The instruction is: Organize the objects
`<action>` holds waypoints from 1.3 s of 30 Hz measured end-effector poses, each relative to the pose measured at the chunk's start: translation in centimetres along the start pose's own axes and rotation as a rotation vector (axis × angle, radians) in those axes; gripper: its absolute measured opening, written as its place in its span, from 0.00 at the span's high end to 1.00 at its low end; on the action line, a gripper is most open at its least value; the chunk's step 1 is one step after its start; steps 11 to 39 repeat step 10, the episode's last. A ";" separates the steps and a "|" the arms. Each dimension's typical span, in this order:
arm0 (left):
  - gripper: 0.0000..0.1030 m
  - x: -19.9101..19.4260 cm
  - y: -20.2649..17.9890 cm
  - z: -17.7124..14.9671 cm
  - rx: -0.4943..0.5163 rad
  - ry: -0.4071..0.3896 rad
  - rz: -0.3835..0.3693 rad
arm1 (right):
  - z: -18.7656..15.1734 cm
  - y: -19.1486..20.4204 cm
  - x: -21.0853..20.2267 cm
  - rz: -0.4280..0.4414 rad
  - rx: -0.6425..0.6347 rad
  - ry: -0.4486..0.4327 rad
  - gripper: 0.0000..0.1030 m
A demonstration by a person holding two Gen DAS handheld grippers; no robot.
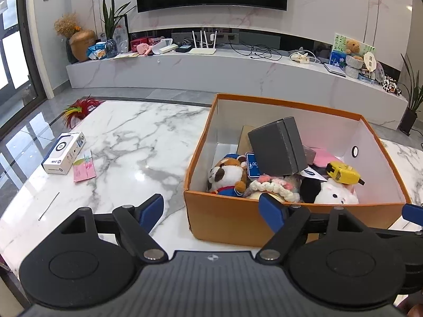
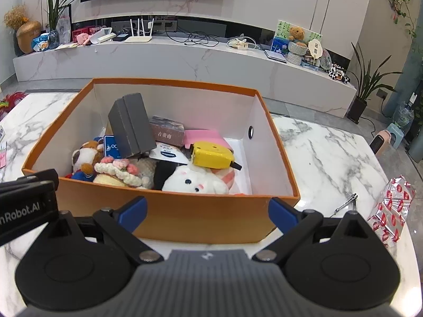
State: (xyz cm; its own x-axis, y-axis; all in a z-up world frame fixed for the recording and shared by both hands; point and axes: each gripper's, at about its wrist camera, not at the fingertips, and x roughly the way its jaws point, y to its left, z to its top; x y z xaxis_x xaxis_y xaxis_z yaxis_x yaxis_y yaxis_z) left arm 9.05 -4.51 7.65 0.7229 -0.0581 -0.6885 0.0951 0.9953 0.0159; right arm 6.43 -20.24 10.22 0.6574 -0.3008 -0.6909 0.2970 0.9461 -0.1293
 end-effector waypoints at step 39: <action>0.09 -0.3 -0.4 0.1 0.027 -0.021 0.005 | -0.2 0.0 -0.2 -0.004 -0.006 0.002 0.04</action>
